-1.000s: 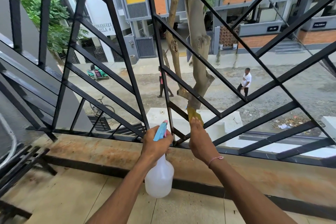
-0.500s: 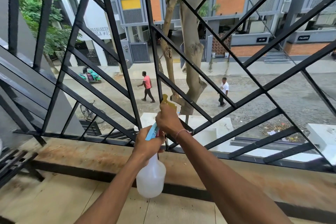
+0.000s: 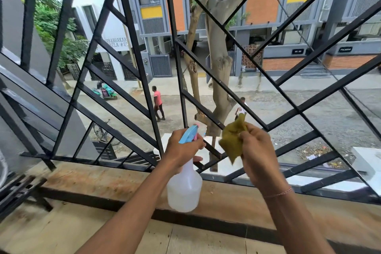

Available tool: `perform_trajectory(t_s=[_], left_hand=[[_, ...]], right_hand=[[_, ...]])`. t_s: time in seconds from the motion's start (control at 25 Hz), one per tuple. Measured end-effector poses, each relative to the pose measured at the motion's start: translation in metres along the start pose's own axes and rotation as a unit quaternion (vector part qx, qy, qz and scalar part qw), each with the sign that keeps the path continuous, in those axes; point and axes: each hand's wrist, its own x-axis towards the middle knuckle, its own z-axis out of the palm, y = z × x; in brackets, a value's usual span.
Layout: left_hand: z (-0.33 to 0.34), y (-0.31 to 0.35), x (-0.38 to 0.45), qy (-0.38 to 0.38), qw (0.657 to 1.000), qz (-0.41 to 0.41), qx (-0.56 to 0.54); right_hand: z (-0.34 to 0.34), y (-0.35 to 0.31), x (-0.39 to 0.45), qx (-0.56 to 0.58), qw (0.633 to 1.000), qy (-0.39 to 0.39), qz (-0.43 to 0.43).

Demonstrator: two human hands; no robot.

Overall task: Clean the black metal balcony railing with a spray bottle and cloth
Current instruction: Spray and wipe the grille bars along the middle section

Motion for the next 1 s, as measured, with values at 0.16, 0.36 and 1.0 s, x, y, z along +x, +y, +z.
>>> perform_trajectory(t_s=[0.16,0.36,1.0], left_hand=[[0.020,0.015,-0.003,-0.001,1.000,-0.019,0.024],[0.034,0.014,-0.008,0.009,0.997,-0.041,0.069],[0.000,0.028,-0.001,0.043,0.999,-0.010,0.017]], right_hand=[[-0.019,-0.016,0.003,-0.127,0.991,0.017,-0.028],[-0.025,-0.018,0.014,-0.202,0.979,-0.014,-0.038],[0.072,-0.006,0.065,-0.379,0.889,-0.120,-0.226]])
